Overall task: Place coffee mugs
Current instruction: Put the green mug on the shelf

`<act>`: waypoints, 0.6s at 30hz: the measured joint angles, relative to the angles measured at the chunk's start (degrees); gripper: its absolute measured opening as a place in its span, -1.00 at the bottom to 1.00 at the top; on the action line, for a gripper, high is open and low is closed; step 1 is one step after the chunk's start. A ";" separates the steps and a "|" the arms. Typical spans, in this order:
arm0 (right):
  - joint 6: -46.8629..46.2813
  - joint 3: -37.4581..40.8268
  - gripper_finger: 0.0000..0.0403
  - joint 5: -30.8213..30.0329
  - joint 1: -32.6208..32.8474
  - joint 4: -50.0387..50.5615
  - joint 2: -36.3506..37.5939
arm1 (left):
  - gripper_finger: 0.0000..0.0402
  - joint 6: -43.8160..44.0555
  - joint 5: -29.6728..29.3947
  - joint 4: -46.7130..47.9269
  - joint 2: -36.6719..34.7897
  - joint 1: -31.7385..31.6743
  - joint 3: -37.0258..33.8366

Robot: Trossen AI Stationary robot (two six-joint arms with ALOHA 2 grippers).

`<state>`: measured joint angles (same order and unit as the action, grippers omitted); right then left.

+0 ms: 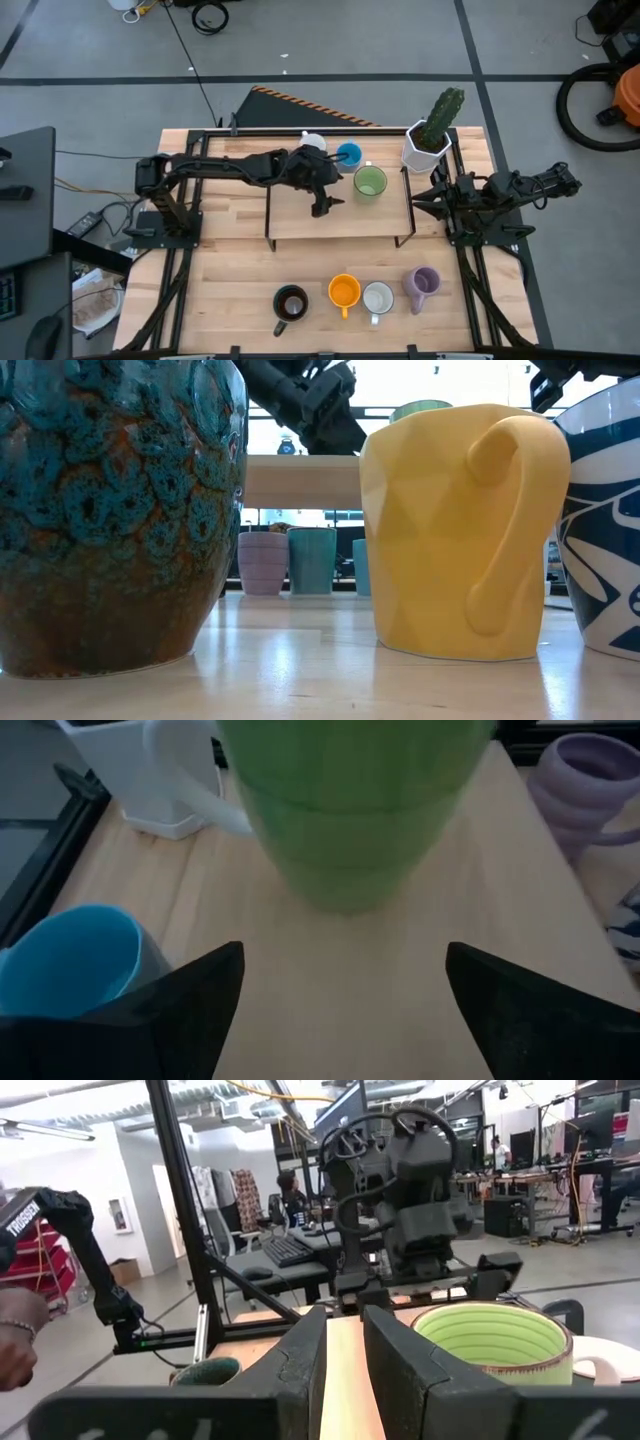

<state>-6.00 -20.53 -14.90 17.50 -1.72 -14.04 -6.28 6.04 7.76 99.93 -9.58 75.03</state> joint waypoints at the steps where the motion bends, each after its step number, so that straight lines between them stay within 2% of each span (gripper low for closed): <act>1: -0.19 0.00 -0.62 0.00 0.00 0.03 0.00 | 0.77 0.06 0.19 -1.74 0.25 0.00 -0.86; 7: -1.86 0.00 -0.62 0.06 0.00 0.06 0.00 | 0.77 2.28 0.01 -16.87 -0.39 -0.53 -9.77; 13: -2.00 0.00 -0.62 0.09 0.00 0.03 0.00 | 0.77 4.17 -1.06 -37.56 -0.56 0.00 -17.15; 18: -2.86 0.00 -0.62 0.09 0.00 -0.06 0.00 | 0.77 4.89 -2.89 -46.30 -0.56 0.86 -20.96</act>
<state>-8.86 -20.53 -14.81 17.50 -1.78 -14.04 -1.39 3.14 -38.54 99.37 -8.72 54.07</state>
